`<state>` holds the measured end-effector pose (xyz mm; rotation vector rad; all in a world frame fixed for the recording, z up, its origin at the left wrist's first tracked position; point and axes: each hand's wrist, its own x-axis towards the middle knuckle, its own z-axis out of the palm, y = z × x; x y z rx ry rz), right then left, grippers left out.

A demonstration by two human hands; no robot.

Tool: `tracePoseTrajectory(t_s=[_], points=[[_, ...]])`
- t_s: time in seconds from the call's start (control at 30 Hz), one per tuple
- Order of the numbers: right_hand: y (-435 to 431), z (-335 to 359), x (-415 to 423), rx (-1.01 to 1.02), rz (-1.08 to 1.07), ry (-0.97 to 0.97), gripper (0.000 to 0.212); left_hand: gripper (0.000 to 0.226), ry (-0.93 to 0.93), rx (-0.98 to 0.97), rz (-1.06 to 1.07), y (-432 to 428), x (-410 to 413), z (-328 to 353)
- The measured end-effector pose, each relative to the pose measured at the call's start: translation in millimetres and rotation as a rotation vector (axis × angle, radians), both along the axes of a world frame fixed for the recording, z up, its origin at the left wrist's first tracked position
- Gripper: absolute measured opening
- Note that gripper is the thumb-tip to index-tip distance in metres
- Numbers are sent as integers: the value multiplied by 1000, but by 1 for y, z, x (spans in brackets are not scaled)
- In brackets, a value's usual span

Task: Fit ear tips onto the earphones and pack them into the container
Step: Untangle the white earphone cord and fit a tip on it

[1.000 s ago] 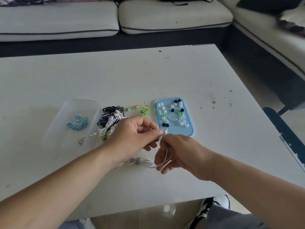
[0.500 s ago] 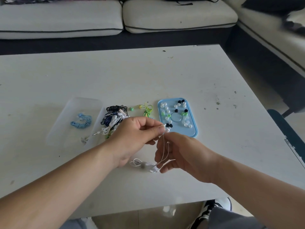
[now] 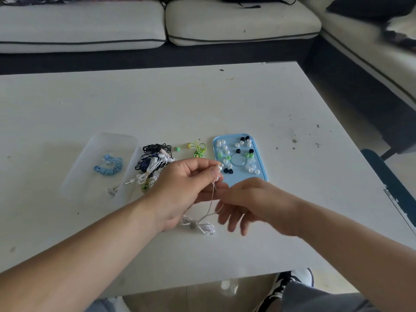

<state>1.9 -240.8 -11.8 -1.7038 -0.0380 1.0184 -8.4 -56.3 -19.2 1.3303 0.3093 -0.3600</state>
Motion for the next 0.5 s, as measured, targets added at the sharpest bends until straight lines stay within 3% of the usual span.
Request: tracePoseTrajectory(t_s=[0.1,0.23,0.33,0.5], points=[[-15,11,16,-143,-142,-157,40,13,25,5,4,0,2,0],[-44,-6,41,-401,-313,-455,18,12,34,34,-29,2,3,1],[-54,-29,49,-599,-288,-628,13,17,22,76,-54,3,3,1],[-55,-53,54,-619,-249,-699,17,16,10,96,-48,3,3,1]])
